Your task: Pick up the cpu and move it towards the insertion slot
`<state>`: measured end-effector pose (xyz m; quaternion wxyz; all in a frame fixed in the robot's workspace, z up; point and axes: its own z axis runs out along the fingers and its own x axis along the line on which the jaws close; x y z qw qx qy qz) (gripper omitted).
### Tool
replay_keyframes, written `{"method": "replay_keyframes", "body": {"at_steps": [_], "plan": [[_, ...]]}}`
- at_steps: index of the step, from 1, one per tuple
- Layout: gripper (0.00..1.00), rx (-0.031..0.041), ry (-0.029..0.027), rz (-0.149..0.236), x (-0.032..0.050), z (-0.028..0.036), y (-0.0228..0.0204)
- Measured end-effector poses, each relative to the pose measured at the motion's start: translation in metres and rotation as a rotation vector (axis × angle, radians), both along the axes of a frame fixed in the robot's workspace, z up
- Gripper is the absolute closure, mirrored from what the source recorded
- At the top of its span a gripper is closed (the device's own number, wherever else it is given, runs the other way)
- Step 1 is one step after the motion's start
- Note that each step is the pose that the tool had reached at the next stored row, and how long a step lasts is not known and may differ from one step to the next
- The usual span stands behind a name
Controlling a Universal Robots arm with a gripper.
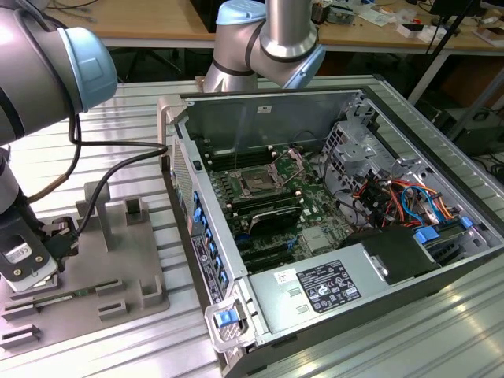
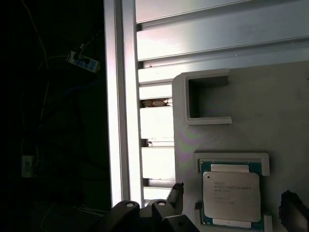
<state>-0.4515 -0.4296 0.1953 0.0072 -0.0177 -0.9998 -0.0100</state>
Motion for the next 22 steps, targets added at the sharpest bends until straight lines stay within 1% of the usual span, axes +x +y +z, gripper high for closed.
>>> {"method": "replay_keyframes", "body": {"at_steps": [10,21,22], "plan": [[0.17,-0.0002,0.0008,0.000,0.0000,-0.0037,0.0017],[0.17,-0.0001,0.0007,0.000,0.0000,-0.0039,0.0017],[0.18,-0.0001,0.0007,0.000,0.0000,-0.0040,0.0017]]}}
